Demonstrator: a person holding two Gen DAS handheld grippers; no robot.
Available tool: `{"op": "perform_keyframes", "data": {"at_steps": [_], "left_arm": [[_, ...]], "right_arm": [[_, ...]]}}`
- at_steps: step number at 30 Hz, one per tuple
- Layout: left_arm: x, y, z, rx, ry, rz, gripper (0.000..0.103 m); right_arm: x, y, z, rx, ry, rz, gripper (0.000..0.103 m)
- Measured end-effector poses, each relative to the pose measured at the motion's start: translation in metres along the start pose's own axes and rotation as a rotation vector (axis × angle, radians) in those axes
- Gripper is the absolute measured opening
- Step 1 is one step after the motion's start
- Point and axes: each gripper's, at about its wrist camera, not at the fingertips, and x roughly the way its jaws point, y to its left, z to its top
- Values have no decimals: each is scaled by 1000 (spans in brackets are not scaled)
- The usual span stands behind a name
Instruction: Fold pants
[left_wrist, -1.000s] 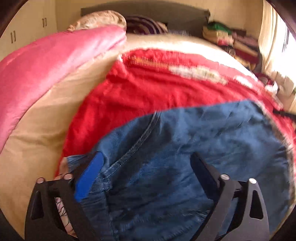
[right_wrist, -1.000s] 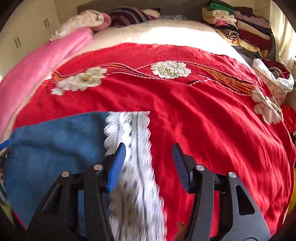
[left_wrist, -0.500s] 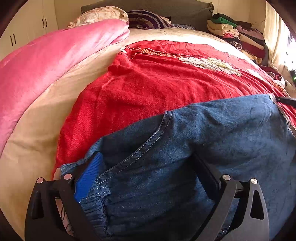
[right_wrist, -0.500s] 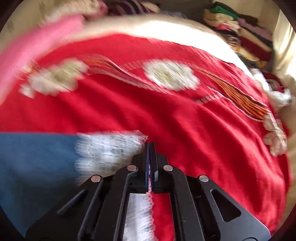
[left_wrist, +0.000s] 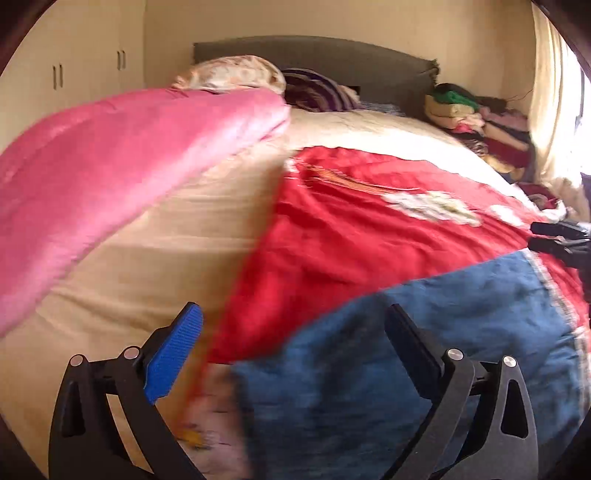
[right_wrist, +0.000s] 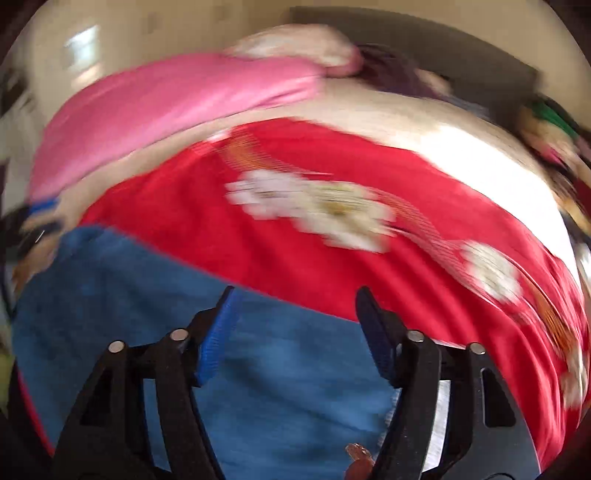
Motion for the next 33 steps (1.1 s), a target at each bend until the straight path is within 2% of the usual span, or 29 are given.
{"op": "perform_keyframes", "data": {"at_steps": [3,6,11,13,15,16,17,19,21,23,26,30,33], "left_arm": [[7,15,-4,-21,26,-47,98],[18,16,-4,-3,57,-72,98],[38,7,-8,58,112,-100,97],[45,4,-11,72,133,-96,93],[50,5,-12,55,163,-138,30],[51,6,-14,40,169,-153,26],[49,6,-14,33,166,-165,24],[44,3,-15,50,148,-164,13],[38,1,-15,64,126,-154,11],[29,-1,-14,83,94,-141,10],[7,-3,-14,109,36,-136,10],[-27,-6,-21,139,-24,-144,9],[-55,-11,-26,182,-70,-117,9]], "right_arm": [[22,46,15,-116,37,52,61],[42,75,26,-182,68,87,61],[72,106,32,-301,130,88,61],[85,112,33,-334,165,76,61],[94,118,33,-346,179,76,57],[96,120,32,-349,176,87,46],[98,121,30,-349,172,99,40],[100,129,25,-344,176,122,16],[92,137,20,-360,143,128,2],[77,142,16,-362,88,105,1],[45,137,8,-274,-26,111,1],[-8,132,-11,-168,-155,149,1],[-48,141,-31,-136,-231,172,1]]}}
